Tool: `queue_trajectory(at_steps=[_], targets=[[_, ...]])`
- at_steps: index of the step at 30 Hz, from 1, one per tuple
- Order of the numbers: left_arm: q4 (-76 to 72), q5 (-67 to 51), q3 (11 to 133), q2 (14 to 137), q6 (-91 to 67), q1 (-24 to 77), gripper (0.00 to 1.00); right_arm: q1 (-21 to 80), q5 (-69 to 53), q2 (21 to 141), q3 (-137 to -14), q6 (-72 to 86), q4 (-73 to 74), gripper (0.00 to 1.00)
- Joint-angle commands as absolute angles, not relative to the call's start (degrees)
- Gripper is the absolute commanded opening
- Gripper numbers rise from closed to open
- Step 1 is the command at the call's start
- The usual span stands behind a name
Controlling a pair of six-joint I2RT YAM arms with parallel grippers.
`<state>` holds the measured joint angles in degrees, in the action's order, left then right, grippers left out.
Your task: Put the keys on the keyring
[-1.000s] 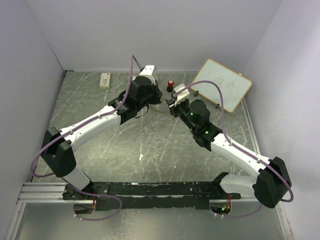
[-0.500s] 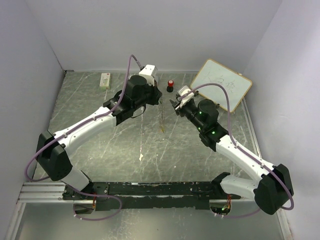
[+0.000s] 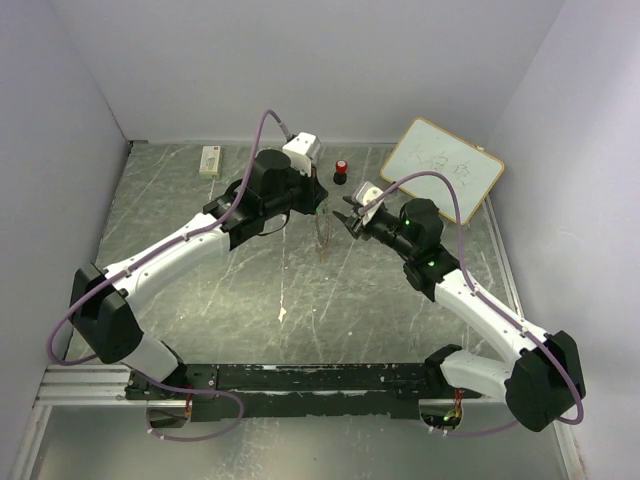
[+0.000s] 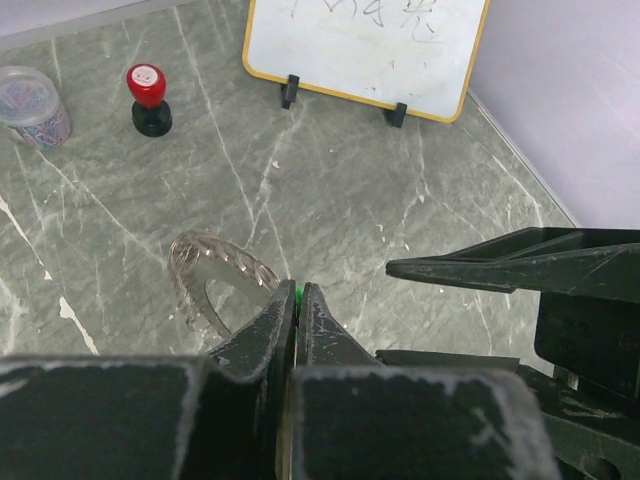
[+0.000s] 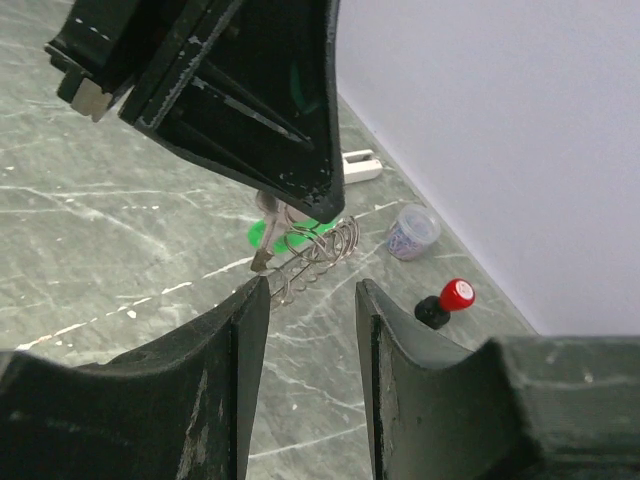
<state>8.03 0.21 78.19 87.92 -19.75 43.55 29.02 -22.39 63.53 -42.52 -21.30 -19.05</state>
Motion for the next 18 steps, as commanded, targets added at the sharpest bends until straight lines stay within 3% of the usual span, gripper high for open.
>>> queue_trajectory(at_steps=[1,12,18], targets=[[7.15,-3.73,79.98,85.02,-17.6,43.24,0.07,28.63,-27.55,64.11,-43.86,-22.51,-19.49,0.4],[8.05,-8.97,79.76,84.34,-15.24,43.11,0.07,28.6,-28.45,64.96,-44.47,-24.44,-19.38,0.4],[8.4,-9.98,79.39,83.91,-14.84,43.1,0.07,28.59,-29.03,65.16,-45.17,-24.47,-18.74,0.33]])
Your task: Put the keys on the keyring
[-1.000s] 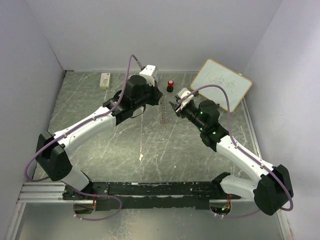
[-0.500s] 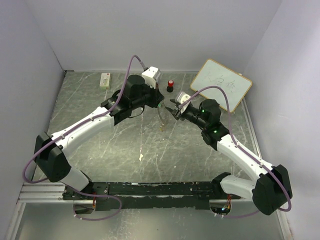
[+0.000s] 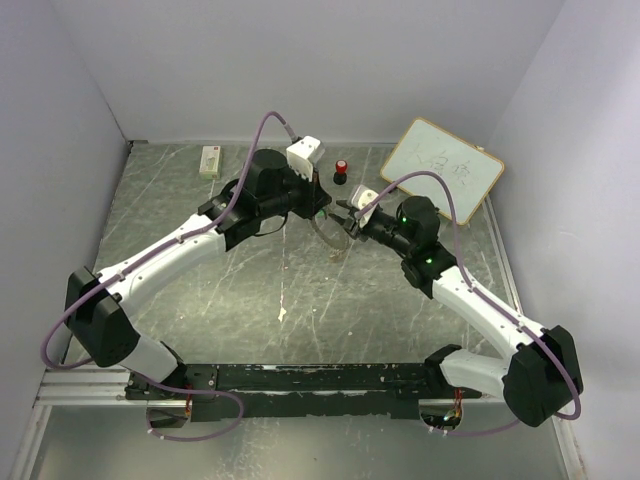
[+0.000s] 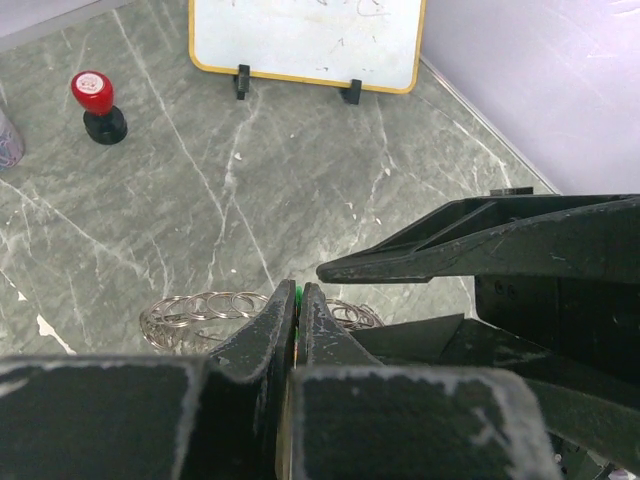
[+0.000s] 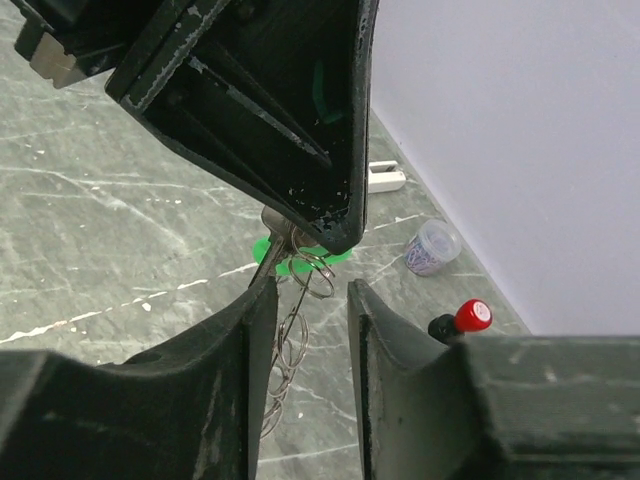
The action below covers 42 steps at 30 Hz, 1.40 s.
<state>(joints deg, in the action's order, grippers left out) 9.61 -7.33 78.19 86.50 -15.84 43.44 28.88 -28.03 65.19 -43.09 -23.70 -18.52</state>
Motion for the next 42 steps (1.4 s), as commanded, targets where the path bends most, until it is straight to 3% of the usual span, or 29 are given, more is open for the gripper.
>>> queue_trajectory(at_steps=[1,9,17,26,42], targets=[[8.43,-10.16,79.42,83.79,-14.72,43.1,0.07,28.63,-29.19,65.26,-45.28,-24.47,-18.72,0.29],[8.67,-11.39,79.37,83.89,-14.67,43.15,0.07,28.58,-30.34,65.56,-45.87,-24.03,-18.81,0.19],[8.68,-11.43,79.67,84.01,-14.68,43.07,0.07,28.63,-31.24,65.74,-46.11,-23.87,-18.15,0.0],[7.58,-11.06,79.37,83.94,-15.04,43.02,0.07,28.62,-31.45,65.54,-44.84,-19.82,-21.28,0.0],[1.32,-7.16,73.61,81.62,-18.54,42.06,0.07,25.52,-24.75,61.51,-32.04,3.72,-54.03,0.0]])
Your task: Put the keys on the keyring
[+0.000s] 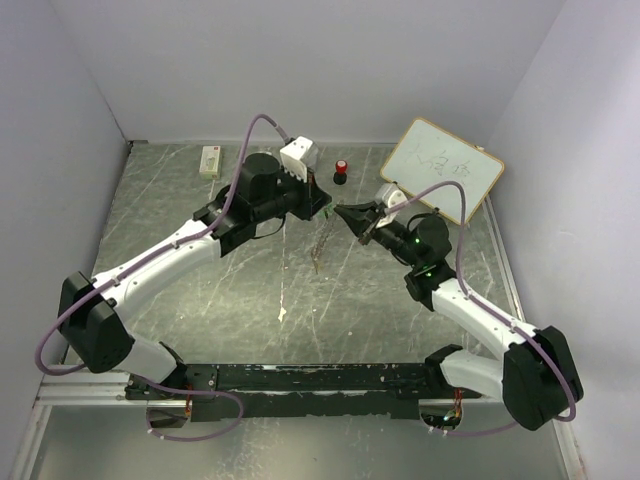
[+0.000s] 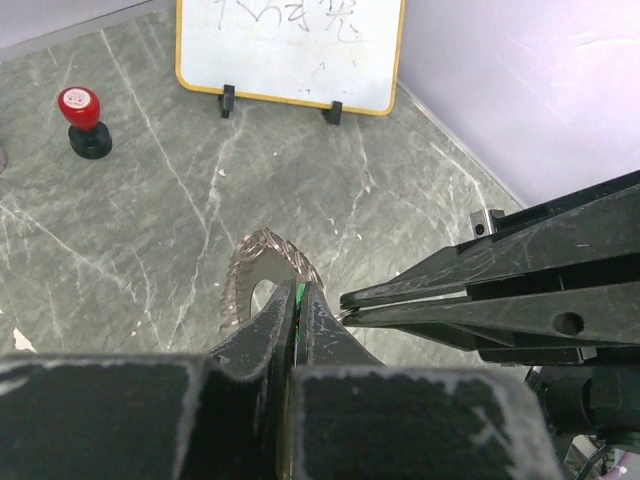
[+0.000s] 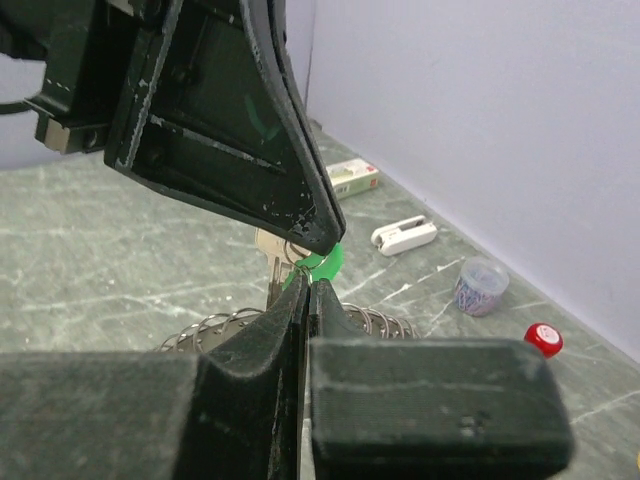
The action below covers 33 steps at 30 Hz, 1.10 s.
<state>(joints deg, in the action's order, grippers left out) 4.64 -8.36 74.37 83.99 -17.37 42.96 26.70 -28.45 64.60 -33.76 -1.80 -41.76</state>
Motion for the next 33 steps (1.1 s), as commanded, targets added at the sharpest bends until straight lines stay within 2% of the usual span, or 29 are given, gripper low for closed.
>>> queue_trajectory(at_steps=[1,13,18,19,21,22,26,31,33], targets=[[1.02,-7.05,73.38,81.6,-18.85,41.9,0.07,25.42,-23.75,61.14,-31.37,4.43,-55.39,0.0],[-3.37,-6.08,71.16,79.81,-23.56,40.75,0.07,24.74,-16.8,60.35,-24.23,10.01,-69.92,0.0],[-2.64,-6.69,72.07,80.37,-23.02,40.67,0.07,24.7,-18.36,60.31,-28.27,6.17,-59.96,0.0],[-2.35,-6.88,72.38,80.46,-22.76,40.68,0.07,24.73,-19.03,60.22,-29.63,4.87,-56.76,0.06],[-1.61,-7.21,73.01,80.71,-22.18,40.69,0.07,24.72,-20.77,60.5,-33.78,1.03,-48.37,0.27],[-1.31,-7.53,73.3,80.81,-21.8,40.69,0.07,24.72,-21.91,60.81,-35.8,-1.11,-44.23,0.32],[0.2,-9.1,74.57,81.4,-20.75,40.64,0.07,24.94,-25.11,62.31,-41.24,-7.76,-31.19,0.35],[2.09,-10.48,76.02,82.42,-18.44,40.61,0.07,26.4,-24.13,63.5,-44.38,-13.65,-23.55,0.35],[2.85,-10.7,76.49,82.71,-17.84,40.69,0.07,27.37,-22.48,64.66,-45.89,-15.37,-19.97,0.4]])
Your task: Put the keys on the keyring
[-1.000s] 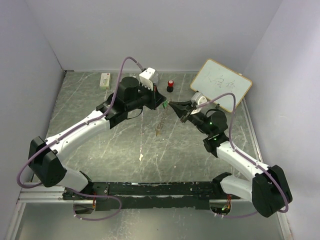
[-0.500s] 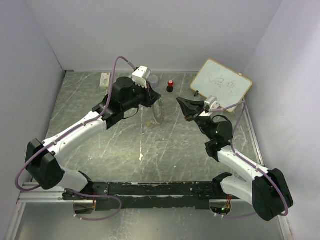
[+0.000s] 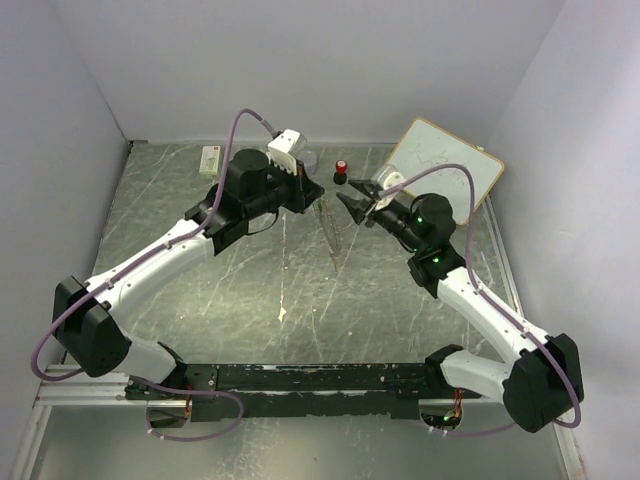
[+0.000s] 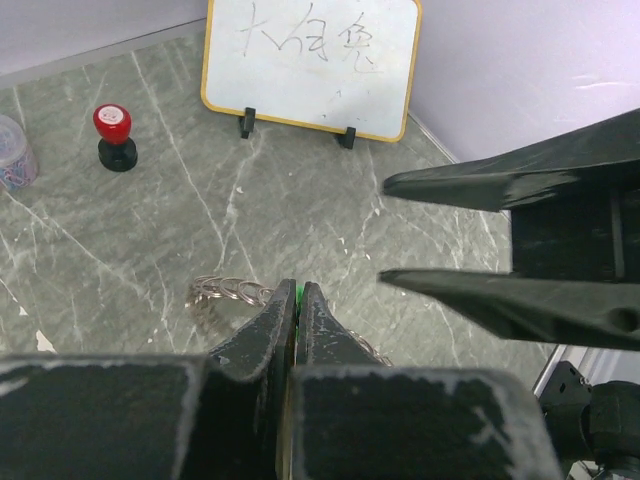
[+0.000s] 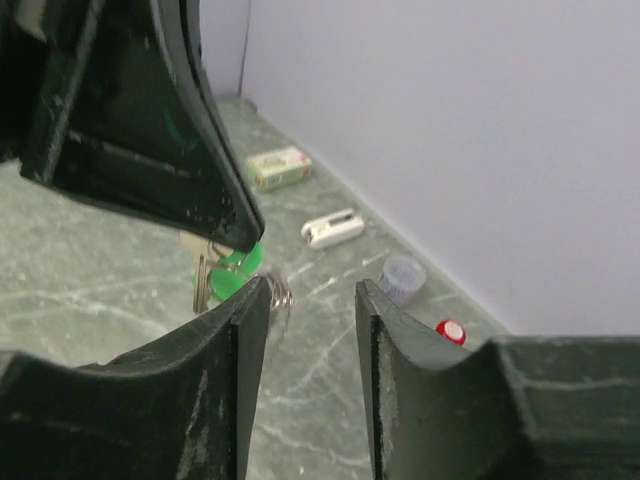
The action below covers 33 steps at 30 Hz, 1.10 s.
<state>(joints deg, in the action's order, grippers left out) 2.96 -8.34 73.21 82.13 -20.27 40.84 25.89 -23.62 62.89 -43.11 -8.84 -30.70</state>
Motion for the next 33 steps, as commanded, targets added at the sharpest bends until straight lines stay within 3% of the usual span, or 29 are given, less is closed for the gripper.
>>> queue_trajectory(at_steps=[1,19,33], targets=[[3.17,-10.82,76.75,82.78,-17.56,40.69,0.07,27.9,-21.92,65.18,-46.51,-16.86,-18.25,0.42],[7.64,-17.53,79.63,85.51,-13.02,40.69,0.07,32.08,-19.51,64.53,-44.09,-24.63,-18.01,0.4],[8.13,-20.39,80.42,86.38,-12.0,40.69,0.07,32.87,-21.0,66.36,-45.28,-24.99,-16.96,0.31]])
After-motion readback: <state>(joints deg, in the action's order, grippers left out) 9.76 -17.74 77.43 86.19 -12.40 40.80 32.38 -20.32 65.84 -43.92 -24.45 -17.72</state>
